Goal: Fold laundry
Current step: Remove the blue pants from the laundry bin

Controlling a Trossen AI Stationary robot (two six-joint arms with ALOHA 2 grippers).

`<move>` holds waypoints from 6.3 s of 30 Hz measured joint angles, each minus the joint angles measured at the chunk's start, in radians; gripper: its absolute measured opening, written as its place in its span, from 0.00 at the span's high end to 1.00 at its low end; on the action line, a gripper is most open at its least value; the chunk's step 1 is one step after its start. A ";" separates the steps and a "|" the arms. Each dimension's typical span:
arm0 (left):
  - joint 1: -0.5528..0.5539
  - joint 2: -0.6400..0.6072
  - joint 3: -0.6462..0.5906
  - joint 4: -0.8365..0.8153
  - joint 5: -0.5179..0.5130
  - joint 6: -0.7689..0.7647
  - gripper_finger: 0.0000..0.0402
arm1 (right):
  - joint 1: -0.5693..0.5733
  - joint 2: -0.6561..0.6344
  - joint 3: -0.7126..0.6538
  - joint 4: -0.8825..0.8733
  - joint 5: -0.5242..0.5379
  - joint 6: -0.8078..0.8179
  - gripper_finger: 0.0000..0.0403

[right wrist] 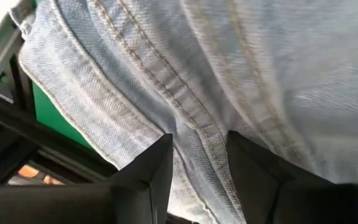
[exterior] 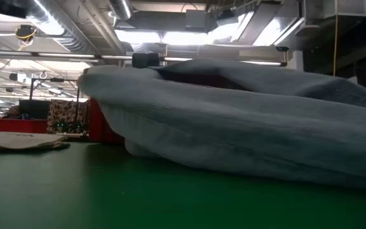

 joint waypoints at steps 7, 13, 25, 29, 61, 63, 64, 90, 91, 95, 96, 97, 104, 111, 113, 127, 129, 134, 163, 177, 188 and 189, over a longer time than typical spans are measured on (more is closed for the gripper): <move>-0.050 0.001 0.000 -0.003 -0.171 -0.036 1.00 | 0.018 -0.001 0.000 -0.001 0.011 0.007 0.63; -0.061 0.006 0.000 0.014 -0.418 0.025 0.96 | 0.016 -0.001 0.001 0.005 0.017 0.036 0.63; -0.070 0.088 0.000 -0.006 -0.681 0.515 0.65 | 0.016 -0.002 0.002 0.009 0.021 0.037 0.63; -0.076 0.143 -0.001 -0.055 -0.764 0.729 0.58 | 0.016 -0.003 0.003 0.015 0.022 0.037 0.63; 0.121 0.224 -0.001 -0.268 -1.180 1.016 0.55 | 0.015 -0.003 0.003 0.043 0.035 0.037 0.63; 0.142 0.224 -0.001 -0.268 -1.180 1.016 0.55 | 0.015 -0.003 0.003 0.043 0.035 0.037 0.63; 0.153 0.224 -0.004 -0.267 -1.180 1.017 0.55 | 0.015 -0.003 0.003 0.043 0.036 0.037 0.63; 0.156 0.223 -0.231 -0.239 -1.313 0.876 0.55 | 0.015 -0.003 0.003 0.043 0.047 0.037 0.63; 0.143 0.223 -0.231 -0.249 -1.312 0.875 0.55 | 0.015 -0.003 0.003 0.043 0.047 0.037 0.63; 0.091 0.223 -0.231 -0.260 -1.313 0.874 0.55 | 0.015 -0.003 0.003 0.043 0.047 0.037 0.63; 0.079 0.223 -0.231 -0.260 -1.313 0.874 0.55 | 0.015 -0.003 0.003 0.043 0.047 0.037 0.63; 0.066 0.223 -0.231 -0.260 -1.313 0.874 0.55 | 0.015 -0.003 0.003 0.043 0.047 0.037 0.63; -0.023 0.222 -0.231 -0.257 -1.314 0.872 0.55 | 0.015 -0.003 0.003 0.043 0.046 0.037 0.63; -0.072 0.222 -0.231 -0.198 -1.400 0.853 0.55 | 0.015 -0.003 0.003 0.043 0.046 0.037 0.63; -0.074 0.222 -0.231 -0.174 -1.406 0.853 0.55 | 0.014 -0.003 0.003 0.043 0.046 0.037 0.63; 0.019 0.222 -0.231 -0.126 -1.371 0.873 0.55 | 0.014 -0.003 0.003 0.042 0.046 0.037 0.63; 0.040 0.222 -0.231 -0.105 -1.372 0.900 0.55 | 0.014 -0.003 0.003 0.042 0.046 0.037 0.63; 0.101 0.222 -0.231 -0.060 -1.372 0.985 0.55 | 0.014 -0.003 0.003 0.042 0.046 0.037 0.63; 0.180 0.222 -0.007 -0.223 -0.827 0.729 0.99 | 0.015 -0.003 0.003 0.037 0.027 0.109 0.63; 0.045 0.222 0.469 -0.440 -0.103 0.221 1.00 | 0.015 -0.003 0.003 0.035 0.011 0.157 0.63; -0.063 0.222 0.486 -0.394 -0.121 -0.096 1.00 | 0.072 -0.003 0.003 0.035 -0.060 0.203 0.63; -0.072 0.222 0.465 -0.365 -0.131 -0.117 1.00 | 0.089 -0.003 0.003 0.034 -0.069 0.210 0.63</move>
